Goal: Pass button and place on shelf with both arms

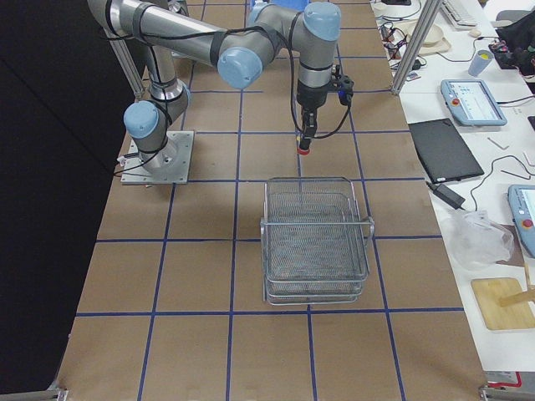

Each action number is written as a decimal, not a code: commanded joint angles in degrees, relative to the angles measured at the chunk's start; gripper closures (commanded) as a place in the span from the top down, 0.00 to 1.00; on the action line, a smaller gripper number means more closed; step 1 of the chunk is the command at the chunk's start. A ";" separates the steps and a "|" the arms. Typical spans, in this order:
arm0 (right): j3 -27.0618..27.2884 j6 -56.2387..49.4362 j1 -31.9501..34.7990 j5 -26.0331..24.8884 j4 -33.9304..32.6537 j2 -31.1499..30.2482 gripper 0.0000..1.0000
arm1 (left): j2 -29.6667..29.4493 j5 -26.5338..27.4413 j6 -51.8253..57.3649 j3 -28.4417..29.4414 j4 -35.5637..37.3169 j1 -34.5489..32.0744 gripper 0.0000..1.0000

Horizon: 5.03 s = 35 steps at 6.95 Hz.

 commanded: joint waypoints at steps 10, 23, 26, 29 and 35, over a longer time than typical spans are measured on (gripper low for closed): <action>0.67 -0.57 -4.38 0.44 -7.78 10.77 0.66 | 0.70 -0.50 0.39 1.00 -1.62 1.72 1.00; 2.41 24.57 20.70 5.18 15.69 -8.65 1.00 | 0.69 -0.94 0.30 1.09 -1.35 1.90 1.00; 9.16 35.02 33.05 5.27 9.24 -9.96 1.00 | 0.61 -0.94 0.30 1.09 -1.27 1.99 1.00; 11.57 34.41 32.36 5.27 7.16 -12.17 1.00 | 0.69 -0.94 0.30 1.09 -1.27 1.99 1.00; 10.51 34.49 29.37 9.14 7.16 -12.52 1.00 | 0.61 -1.03 0.30 1.09 -1.27 1.90 1.00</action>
